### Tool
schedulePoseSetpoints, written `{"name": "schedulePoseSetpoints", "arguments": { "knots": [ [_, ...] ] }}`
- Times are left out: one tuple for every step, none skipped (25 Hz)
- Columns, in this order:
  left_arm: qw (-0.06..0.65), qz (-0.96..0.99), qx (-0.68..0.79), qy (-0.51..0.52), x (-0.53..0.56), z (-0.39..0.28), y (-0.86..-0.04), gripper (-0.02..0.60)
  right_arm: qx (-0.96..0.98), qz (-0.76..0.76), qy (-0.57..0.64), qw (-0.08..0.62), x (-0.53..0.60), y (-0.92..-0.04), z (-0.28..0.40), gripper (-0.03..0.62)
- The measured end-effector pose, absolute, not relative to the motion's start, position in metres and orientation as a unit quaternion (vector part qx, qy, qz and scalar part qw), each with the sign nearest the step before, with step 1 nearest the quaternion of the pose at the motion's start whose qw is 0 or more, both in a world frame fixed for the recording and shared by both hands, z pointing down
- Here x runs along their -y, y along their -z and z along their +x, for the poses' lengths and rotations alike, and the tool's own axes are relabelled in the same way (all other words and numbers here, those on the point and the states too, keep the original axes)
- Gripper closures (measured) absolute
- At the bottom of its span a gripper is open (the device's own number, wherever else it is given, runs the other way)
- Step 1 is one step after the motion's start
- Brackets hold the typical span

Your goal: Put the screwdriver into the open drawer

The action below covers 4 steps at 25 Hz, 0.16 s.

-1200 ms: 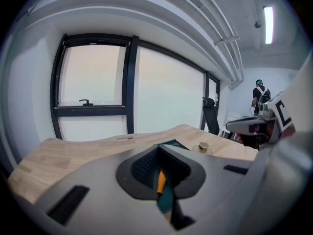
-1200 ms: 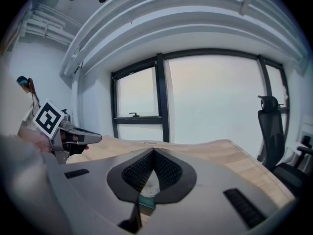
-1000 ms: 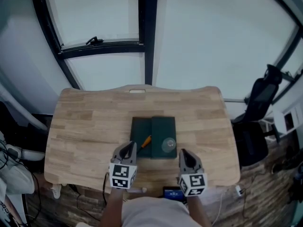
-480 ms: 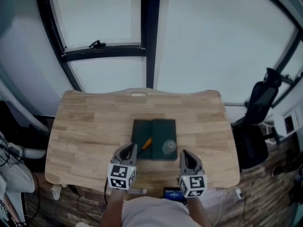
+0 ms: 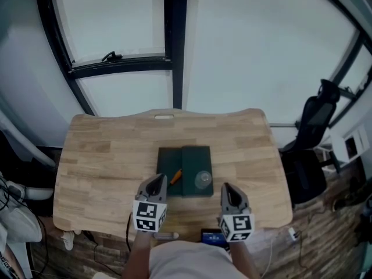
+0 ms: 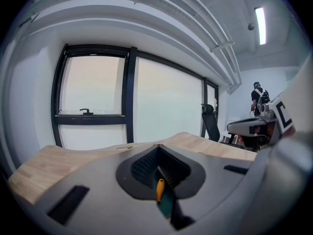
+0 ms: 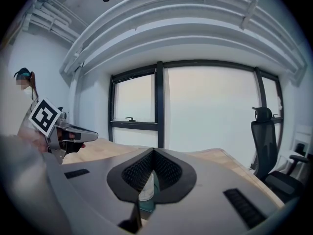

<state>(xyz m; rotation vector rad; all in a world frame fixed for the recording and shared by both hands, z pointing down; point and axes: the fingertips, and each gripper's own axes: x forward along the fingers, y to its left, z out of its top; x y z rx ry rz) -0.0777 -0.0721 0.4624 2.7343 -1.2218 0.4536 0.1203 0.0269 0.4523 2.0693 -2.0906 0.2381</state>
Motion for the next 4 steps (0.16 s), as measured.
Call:
{"name": "schedulePoseSetpoints", "arguments": {
  "knots": [
    [0.057,0.901,0.402,-0.150,0.0716,-0.0770,-0.4631,0.581,0.704,0.699,-0.081,0.095,-0.0280,-0.4527,0.1219,0.597],
    [0.059,0.901,0.402,-0.151,0.0708,-0.0762,-0.4641,0.581,0.703,0.700,-0.082,0.095,-0.0291,-0.4533,0.1234,0.597],
    [0.060,0.901,0.401,-0.152,0.0699,-0.0753,-0.4652,0.581,0.703,0.700,-0.083,0.094,-0.0301,-0.4537,0.1246,0.597],
    [0.062,0.901,0.401,-0.153,0.0689,-0.0745,-0.4664,0.581,0.702,0.701,-0.083,0.093,-0.0311,-0.4540,0.1258,0.597]
  ]
}}
